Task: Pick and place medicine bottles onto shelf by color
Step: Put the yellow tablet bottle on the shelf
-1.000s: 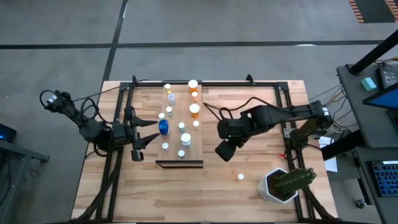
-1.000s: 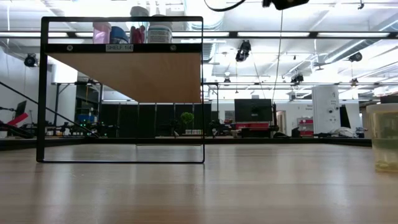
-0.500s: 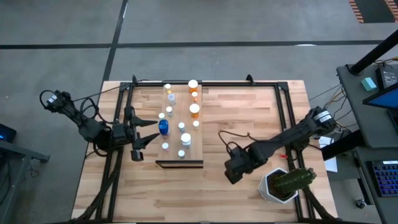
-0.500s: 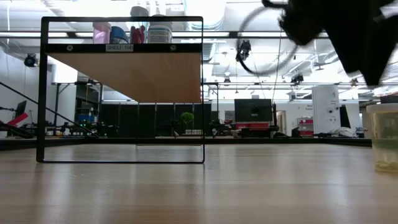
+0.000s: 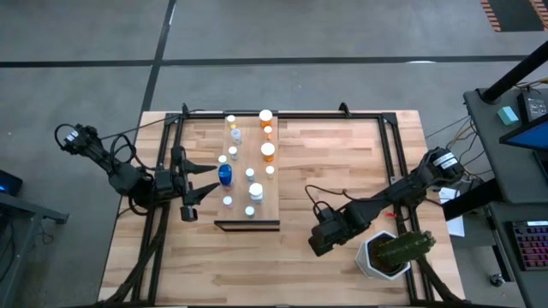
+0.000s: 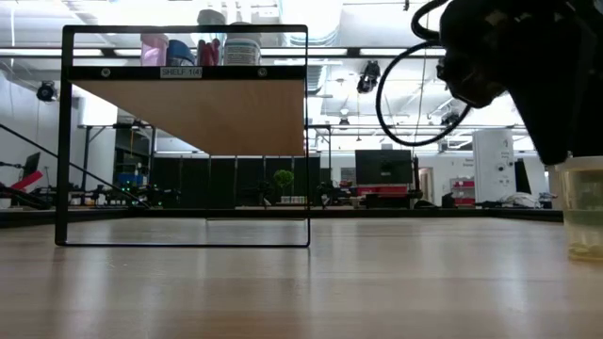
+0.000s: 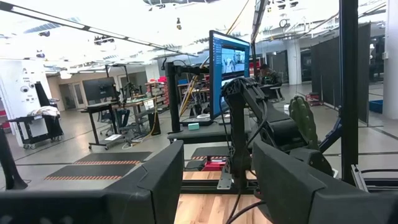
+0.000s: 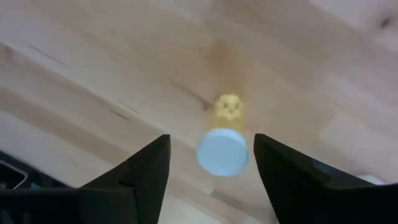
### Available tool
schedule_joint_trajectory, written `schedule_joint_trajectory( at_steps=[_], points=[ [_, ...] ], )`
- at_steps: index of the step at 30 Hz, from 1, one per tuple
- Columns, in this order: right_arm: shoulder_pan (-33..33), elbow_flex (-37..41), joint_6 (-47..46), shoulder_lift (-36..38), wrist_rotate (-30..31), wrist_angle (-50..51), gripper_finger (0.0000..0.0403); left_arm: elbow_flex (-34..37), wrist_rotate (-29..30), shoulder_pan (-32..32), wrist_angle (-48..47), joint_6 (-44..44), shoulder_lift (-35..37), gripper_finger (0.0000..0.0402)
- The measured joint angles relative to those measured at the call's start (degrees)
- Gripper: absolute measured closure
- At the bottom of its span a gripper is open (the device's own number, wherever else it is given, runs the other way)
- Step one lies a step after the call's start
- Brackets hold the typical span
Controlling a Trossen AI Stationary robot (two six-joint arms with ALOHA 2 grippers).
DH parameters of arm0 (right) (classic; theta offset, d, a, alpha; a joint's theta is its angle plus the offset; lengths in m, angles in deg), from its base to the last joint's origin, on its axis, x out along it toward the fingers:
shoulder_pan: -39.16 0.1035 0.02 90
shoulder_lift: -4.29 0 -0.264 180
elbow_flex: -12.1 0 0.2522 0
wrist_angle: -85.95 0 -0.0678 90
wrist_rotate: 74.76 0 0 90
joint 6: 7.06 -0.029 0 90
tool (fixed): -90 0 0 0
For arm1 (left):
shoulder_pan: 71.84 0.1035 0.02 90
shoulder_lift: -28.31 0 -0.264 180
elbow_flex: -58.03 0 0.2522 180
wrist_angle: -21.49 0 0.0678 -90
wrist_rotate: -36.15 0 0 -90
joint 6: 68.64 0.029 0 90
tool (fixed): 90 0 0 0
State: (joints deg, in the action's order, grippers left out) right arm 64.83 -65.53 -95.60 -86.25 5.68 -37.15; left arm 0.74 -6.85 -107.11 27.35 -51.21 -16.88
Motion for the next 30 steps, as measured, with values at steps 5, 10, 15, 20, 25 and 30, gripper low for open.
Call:
schedule_joint_trajectory(
  at_steps=[5,10,15,20,25,30],
  points=[
    [0.2,1.6,-2.6,0.0,-2.2,-2.8,0.0223,0.0,0.0,0.0,0.0,0.0,0.0,0.0226],
    [0.4,1.6,-3.4,0.0,-2.4,-3.3,0.0273,0.0,0.0,0.0,0.0,0.0,0.0,0.0226],
    [0.3,0.9,-2.8,0.0,-1.9,-2.9,0.0296,0.0,0.0,0.0,0.0,0.0,0.0,0.0226],
    [-2.0,-3.9,3.9,1.2,-2.2,3.4,0.0295,0.0,0.0,0.0,0.0,0.0,0.0,0.0226],
    [-8.7,-17.3,15.8,2.4,-1.8,13.9,0.0295,0.0,0.0,0.0,0.1,0.0,0.0,0.0226],
    [-15.3,-30.6,25.6,0.6,-1.8,19.3,0.0295,0.0,0.0,0.0,0.1,0.0,0.0,0.0226]
  ],
)
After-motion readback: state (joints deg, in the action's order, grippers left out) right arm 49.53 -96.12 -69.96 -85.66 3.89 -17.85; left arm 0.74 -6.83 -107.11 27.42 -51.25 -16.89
